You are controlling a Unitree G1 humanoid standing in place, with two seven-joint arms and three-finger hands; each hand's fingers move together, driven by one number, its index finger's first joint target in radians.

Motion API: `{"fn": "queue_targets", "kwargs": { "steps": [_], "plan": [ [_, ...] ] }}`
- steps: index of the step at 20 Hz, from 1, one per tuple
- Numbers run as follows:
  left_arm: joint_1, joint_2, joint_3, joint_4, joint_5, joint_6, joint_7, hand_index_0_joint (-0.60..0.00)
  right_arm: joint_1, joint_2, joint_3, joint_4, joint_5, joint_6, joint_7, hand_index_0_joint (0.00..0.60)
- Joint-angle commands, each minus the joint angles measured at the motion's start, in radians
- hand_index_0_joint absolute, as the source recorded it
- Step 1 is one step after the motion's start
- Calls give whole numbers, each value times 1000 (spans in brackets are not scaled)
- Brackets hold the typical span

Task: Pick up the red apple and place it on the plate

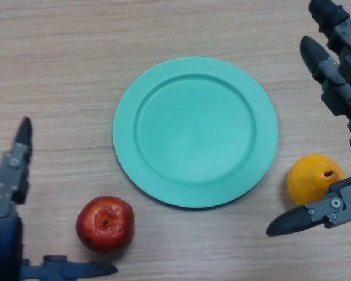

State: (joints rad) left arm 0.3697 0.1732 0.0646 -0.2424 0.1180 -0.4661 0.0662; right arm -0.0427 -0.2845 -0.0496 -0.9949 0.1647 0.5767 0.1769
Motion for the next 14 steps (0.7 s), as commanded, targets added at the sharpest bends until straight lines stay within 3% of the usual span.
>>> {"fn": "queue_targets", "kwargs": {
  "steps": [1,6,8,9,10,13,14],
  "plan": [
    [-17,17,16,31,21,-170,32,0,-29,-24,-51,-52,35,-92,-30,0],
    [-32,17,-19,101,-11,-138,-42,0,-48,-64,-95,-52,95,-80,-63,0],
    [-19,17,-20,115,93,-109,8,0,-51,-75,-107,-52,114,-77,-73,0],
    [-31,17,-28,132,75,-111,21,0,-49,-79,-110,-52,122,-78,-79,0],
    [-32,17,-28,133,71,-113,20,-99,-49,-79,-110,-52,122,-78,-80,0],
    [-66,22,-30,174,117,-144,52,-499,-43,-88,-109,-52,132,-83,-92,0],
    [-86,30,-32,198,132,-149,54,-597,-33,-94,-108,-52,143,-91,-104,0]
  ]
}}
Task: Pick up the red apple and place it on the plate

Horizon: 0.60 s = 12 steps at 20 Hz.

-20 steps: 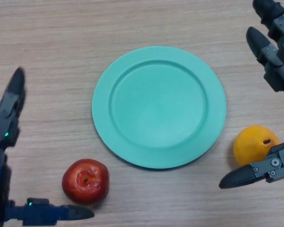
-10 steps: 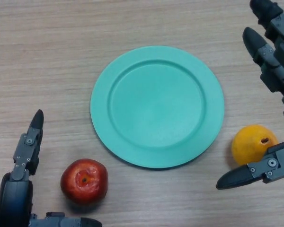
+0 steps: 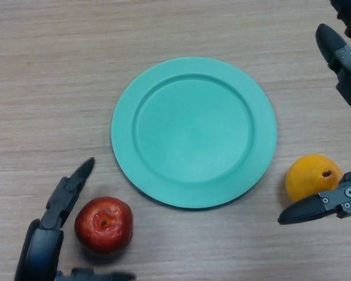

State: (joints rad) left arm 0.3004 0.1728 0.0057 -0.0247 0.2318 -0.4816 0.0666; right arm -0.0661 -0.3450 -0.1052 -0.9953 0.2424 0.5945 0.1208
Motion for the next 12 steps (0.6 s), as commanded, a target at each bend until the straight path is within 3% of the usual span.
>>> {"fn": "queue_targets", "kwargs": {
  "steps": [1,6,9,12],
  "plan": [
    [-26,38,32,-22,-2,-106,33,-600,-2,-39,-52,-52,72,-118,-54,0],
    [-28,39,87,-95,-14,-18,-14,-600,20,-58,-50,-52,98,-147,-80,0],
    [-13,27,108,-262,0,83,-41,-600,37,-86,-44,-52,113,-166,-110,0],
    [-72,33,140,-387,56,116,-46,-600,50,-118,-53,-52,153,-187,-143,0]
  ]
}}
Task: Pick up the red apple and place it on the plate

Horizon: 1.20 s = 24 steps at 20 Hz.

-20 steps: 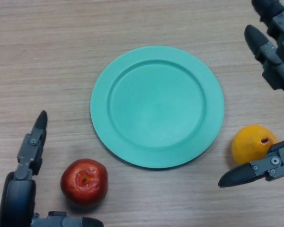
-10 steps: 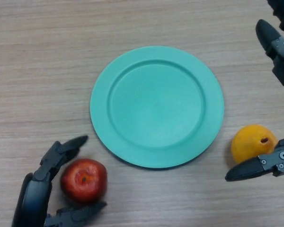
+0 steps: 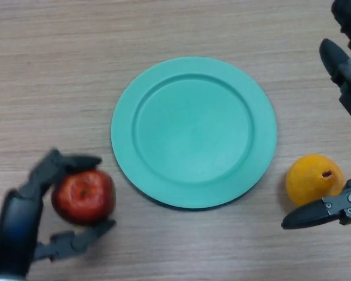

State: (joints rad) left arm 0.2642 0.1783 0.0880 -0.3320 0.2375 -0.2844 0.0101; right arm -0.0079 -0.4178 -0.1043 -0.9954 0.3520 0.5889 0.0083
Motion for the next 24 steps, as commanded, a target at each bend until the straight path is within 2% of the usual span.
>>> {"fn": "queue_targets", "kwargs": {
  "steps": [1,4,6,9,12,14,15,16,17,18,19,21,22,24],
  "plan": [
    [-83,30,65,-85,65,-61,22,-600,3,-53,-57,-52,56,-194,-42,0],
    [-250,63,45,-32,111,-18,81,-600,36,-71,-67,-52,72,-239,-64,0],
    [-334,74,-2,-13,81,32,68,-600,47,-94,-66,-52,96,-258,-94,0],
    [-429,67,-54,60,21,79,30,-600,54,-150,-50,-52,132,-292,-159,0],
    [-494,47,-90,175,-21,100,-5,-600,77,-166,-62,-52,162,-316,-161,0],
    [-502,43,-95,199,-19,91,3,-401,86,-170,-66,-52,162,-326,-158,0],
    [-512,36,-107,237,-13,86,9,-451,106,-171,-67,-52,153,-346,-152,0],
    [-523,25,-126,279,-16,84,10,-551,130,-171,-63,-52,138,-372,-149,0],
    [-529,15,-148,306,-46,72,-1,-600,164,-170,-54,-52,120,-409,-151,0],
    [-530,14,-167,303,-97,53,-62,-600,184,-170,-48,-52,110,-434,-154,0],
    [-531,13,-175,292,-123,78,-86,-600,194,-171,-44,-52,107,-445,-156,0],
    [-547,12,-191,313,-142,54,-90,-600,199,-162,-48,-52,95,-447,-143,0],
    [-551,12,-194,331,-137,33,-96,-600,204,-145,-49,-52,76,-440,-124,0],
    [-553,12,-194,342,-129,24,-95,-401,206,-131,-47,-52,63,-437,-113,0]
  ]
}}
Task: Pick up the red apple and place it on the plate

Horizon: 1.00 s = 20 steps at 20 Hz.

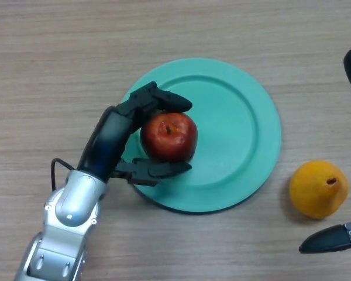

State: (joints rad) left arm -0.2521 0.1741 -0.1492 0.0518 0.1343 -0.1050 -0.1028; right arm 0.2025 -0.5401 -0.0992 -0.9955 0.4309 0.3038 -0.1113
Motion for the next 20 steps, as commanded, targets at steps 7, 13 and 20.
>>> {"fn": "queue_targets", "kwargs": {
  "steps": [7,13,20],
  "plan": [
    [-50,16,76,-91,170,-36,5,0,0,-32,-25,-52,-14,-150,-25,0],
    [-2,26,134,-416,-6,263,-9,0,-57,-71,-63,-52,16,-59,-74,0],
    [86,100,263,-739,-200,383,-60,0,-139,140,-51,-52,-214,51,163,0]
  ]
}}
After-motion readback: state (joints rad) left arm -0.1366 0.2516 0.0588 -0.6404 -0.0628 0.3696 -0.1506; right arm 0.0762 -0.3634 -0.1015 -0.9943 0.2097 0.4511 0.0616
